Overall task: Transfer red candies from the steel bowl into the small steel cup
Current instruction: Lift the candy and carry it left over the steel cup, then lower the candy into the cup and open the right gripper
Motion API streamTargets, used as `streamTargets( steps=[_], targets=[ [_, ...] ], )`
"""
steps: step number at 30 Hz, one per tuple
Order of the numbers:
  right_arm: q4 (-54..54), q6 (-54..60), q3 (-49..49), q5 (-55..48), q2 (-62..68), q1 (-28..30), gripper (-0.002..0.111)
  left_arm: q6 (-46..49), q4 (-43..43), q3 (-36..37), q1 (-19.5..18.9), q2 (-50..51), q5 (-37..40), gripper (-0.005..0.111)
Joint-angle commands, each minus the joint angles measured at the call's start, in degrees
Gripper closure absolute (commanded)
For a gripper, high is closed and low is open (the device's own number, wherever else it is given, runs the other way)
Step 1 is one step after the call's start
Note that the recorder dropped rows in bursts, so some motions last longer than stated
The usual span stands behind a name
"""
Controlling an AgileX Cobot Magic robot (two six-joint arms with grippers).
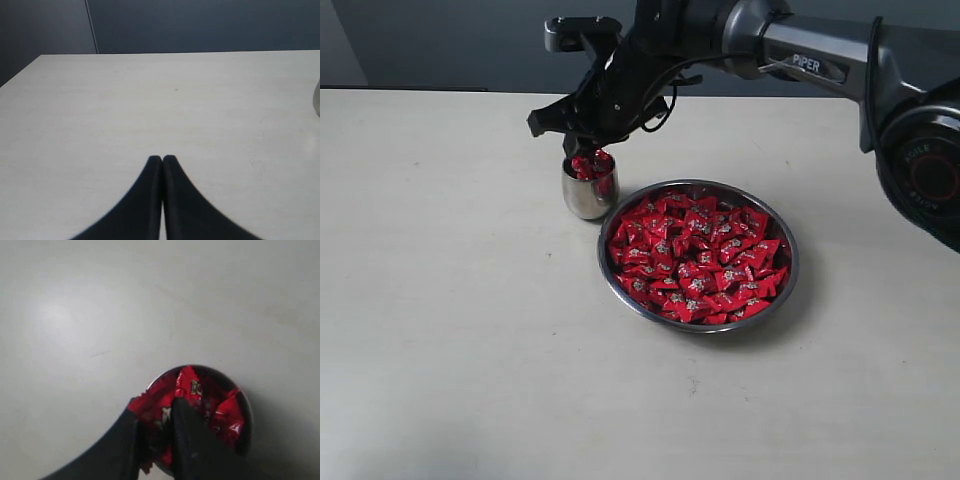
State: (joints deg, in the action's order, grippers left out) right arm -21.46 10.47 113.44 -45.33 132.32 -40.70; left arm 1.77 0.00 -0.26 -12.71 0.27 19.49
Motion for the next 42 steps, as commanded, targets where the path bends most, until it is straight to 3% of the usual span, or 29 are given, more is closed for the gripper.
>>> streamTargets(
  steps=[1,28,30,35,42],
  targets=[
    [0.6,0.1,0.5,-0.5,0.8,0.1,0.109,-0.1,-0.3,0.3,0.3,-0.3,-0.6,0.106],
    [3.7,0.0,0.5,-0.4,1.3,0.1,0.109,-0.1,-0.3,0.3,0.3,-0.3,-0.6,0.106],
    [4.2,0.0,0.5,-0.3,1.3,0.1,0.105,-0.1,-0.3,0.3,0.3,-0.3,-0.6,0.106],
    [4.4,0.0,0.5,-0.2,1.3,0.1,0.083,-0.1,-0.3,0.3,0.3,-0.3,-0.6,0.106],
    [4.4,0.0,0.5,0.7,1.3,0.1,0.082,-0.1,-0.3,0.3,0.3,-0.3,-0.6,0.106]
  ],
)
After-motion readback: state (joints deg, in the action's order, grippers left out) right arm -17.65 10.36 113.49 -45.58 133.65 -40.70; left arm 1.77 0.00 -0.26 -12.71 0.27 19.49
